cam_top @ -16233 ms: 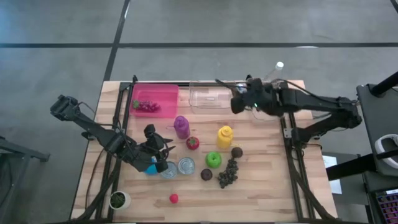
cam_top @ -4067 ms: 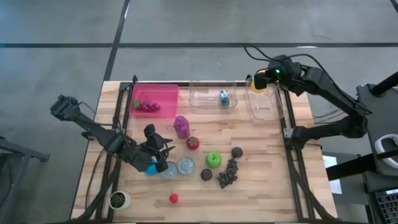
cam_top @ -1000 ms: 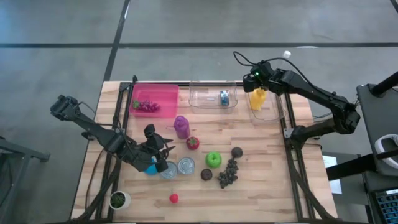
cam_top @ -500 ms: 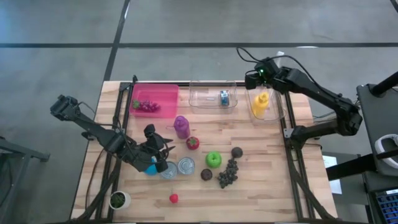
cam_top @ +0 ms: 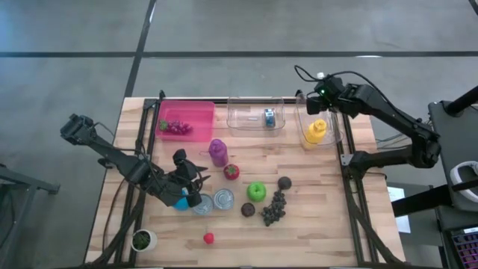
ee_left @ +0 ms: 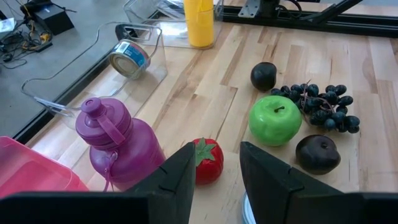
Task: Pick & Place Food Item
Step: Adjust the transparent water bottle in the right transparent bin
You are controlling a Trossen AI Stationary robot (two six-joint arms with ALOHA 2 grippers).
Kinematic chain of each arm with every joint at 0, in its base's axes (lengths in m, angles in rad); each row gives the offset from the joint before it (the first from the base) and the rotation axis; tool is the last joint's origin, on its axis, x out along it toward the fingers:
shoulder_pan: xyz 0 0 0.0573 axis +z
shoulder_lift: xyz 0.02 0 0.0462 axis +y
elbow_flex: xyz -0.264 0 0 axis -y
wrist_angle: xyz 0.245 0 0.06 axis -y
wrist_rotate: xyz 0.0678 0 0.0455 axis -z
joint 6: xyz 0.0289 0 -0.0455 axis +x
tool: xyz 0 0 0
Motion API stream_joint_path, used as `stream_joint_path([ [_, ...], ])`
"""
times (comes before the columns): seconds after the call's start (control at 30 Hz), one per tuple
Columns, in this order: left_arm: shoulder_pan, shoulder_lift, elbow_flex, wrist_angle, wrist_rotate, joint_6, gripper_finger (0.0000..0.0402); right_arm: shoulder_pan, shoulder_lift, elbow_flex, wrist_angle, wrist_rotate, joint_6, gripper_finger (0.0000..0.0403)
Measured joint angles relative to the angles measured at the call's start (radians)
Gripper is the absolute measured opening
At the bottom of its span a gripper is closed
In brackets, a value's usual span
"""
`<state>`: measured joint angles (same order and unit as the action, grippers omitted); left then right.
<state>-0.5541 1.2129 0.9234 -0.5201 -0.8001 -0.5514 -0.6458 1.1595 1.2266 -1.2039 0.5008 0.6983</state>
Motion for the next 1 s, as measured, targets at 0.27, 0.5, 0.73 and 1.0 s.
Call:
stream_joint_path([
  [0.27,0.0,0.0,0.0,0.0,0.0,0.0,0.0131,-0.001,-0.001,-0.009,-0.073,-0.081,0.071,0.0133],
  [0.5,0.0,0.0,0.0,0.0,0.0,0.0,0.0128,-0.017,0.017,-0.059,-0.061,-0.109,0.11,0.0131],
  [0.73,0.0,0.0,0.0,0.0,0.0,0.0,0.0131,-0.06,0.018,-0.106,0.046,-0.083,0.072,0.0128],
  [1.0,0.0,0.0,0.0,0.0,0.0,0.0,0.0128,-0.082,0.005,-0.074,0.079,0.036,-0.005,0.0137],
])
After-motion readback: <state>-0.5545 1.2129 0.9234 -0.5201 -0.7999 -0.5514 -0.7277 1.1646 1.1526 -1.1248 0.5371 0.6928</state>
